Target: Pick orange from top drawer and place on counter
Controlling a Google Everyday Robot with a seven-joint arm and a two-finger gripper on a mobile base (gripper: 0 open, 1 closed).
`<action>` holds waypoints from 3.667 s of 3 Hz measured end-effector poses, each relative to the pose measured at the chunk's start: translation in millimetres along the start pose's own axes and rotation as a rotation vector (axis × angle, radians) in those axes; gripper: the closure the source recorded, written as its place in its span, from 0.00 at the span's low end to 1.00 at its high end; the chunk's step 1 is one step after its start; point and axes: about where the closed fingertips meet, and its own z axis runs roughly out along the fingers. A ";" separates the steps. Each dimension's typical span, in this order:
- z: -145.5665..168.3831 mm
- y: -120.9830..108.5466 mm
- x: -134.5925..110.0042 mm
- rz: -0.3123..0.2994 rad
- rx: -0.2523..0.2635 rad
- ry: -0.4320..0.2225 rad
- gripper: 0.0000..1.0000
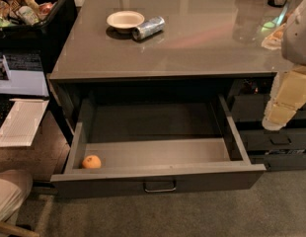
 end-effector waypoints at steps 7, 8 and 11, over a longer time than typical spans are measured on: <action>215.6 4.3 -92.9 -0.058 -0.093 -0.526 0.00; 219.5 1.0 -88.8 -0.046 -0.088 -0.549 0.00; 298.3 -0.3 -181.1 -0.209 -0.237 -0.599 0.00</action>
Offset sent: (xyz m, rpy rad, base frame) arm 0.0441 0.0277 -0.0847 0.0817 -0.0237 0.0128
